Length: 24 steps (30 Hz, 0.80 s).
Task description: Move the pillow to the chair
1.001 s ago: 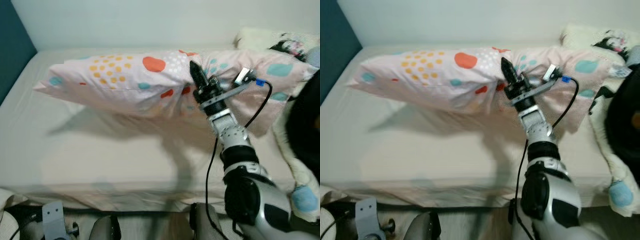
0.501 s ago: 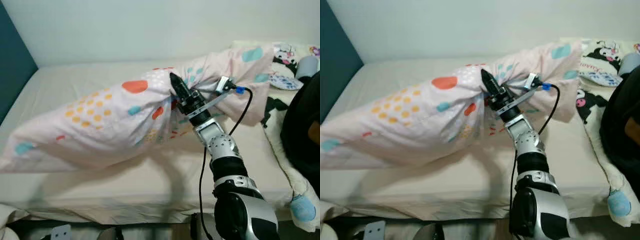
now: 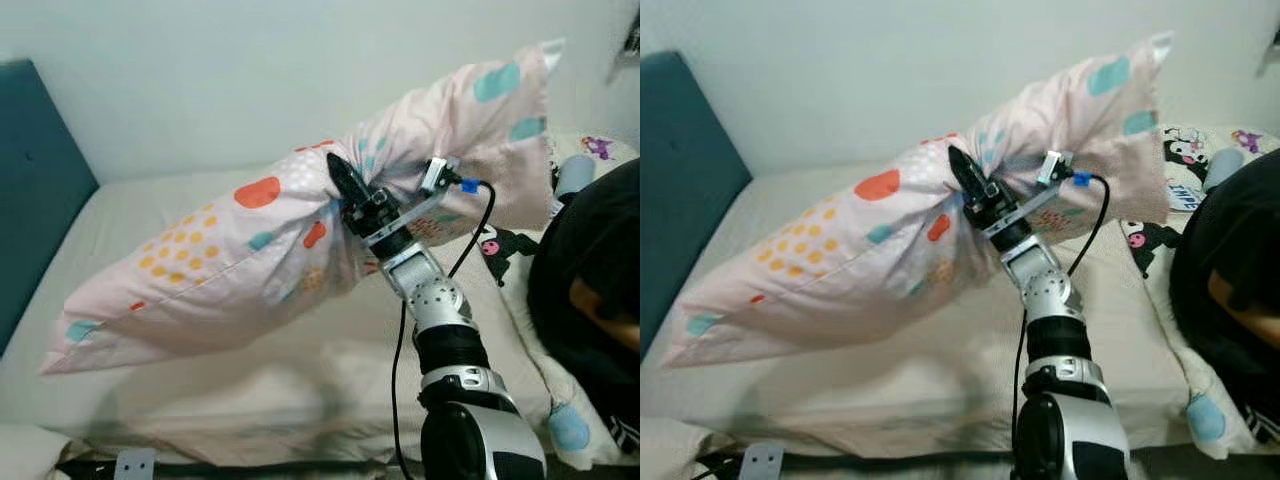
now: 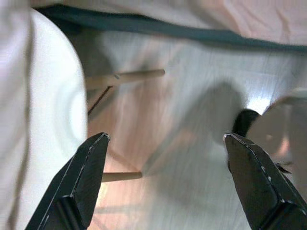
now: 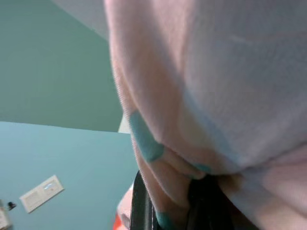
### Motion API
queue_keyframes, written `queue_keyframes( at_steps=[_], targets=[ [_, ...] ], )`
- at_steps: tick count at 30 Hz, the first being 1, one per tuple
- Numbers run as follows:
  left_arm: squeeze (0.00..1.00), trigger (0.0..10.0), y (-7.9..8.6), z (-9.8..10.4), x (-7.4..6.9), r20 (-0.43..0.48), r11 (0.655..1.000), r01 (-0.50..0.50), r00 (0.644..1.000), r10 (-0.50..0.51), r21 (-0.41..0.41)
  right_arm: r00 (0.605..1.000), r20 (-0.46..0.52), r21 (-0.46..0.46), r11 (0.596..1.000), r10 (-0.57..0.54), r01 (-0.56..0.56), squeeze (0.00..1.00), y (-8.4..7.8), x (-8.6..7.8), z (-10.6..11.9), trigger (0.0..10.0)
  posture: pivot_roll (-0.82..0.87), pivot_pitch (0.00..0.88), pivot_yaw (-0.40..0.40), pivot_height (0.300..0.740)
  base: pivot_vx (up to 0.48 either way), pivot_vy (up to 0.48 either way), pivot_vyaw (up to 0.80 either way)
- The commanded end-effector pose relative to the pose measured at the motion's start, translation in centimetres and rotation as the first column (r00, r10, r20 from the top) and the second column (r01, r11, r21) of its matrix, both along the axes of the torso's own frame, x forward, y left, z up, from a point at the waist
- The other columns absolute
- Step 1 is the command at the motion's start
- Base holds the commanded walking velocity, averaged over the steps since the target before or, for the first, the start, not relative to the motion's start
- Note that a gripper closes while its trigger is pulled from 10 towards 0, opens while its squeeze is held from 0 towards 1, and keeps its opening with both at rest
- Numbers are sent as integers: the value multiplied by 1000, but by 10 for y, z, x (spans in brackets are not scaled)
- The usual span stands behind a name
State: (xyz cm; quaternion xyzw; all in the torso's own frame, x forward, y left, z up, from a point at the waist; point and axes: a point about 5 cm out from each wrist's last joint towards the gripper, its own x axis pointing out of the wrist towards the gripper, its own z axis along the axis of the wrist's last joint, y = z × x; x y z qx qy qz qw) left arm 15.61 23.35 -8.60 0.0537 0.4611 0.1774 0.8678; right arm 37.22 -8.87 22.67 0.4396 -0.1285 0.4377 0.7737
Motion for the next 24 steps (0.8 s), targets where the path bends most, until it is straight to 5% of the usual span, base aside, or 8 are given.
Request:
queue_keyframes(
  at_steps=[1,11,15,23,24],
  targets=[
    [0,10000,4,-1,-4,-26,1000,13,1000,-12,11,999,53,-3,1000,12,-12,0,4,-3,10,0,-30,25,50,680,0,0,0],
    [0,10000,2,-4,-10,-56,998,60,997,-59,12,999,15,-34,999,40,-39,0,17,-8,-4,0,-33,24,51,719,0,0,0],
    [0,10000,1,-6,-14,-74,997,76,994,-75,11,994,-50,-103,989,97,-102,0,40,-18,-30,0,-34,23,50,739,0,0,0],
    [0,10000,0,-6,-13,-76,996,91,993,-90,7,990,-134,-300,950,45,-84,0,55,-27,-74,0,-35,23,50,740,0,0,0],
    [0,10000,0,-6,-13,-76,996,94,993,-94,7,989,-147,-324,943,27,-74,0,56,-28,-80,4627,-36,23,49,740,0,0,0]
  ],
)
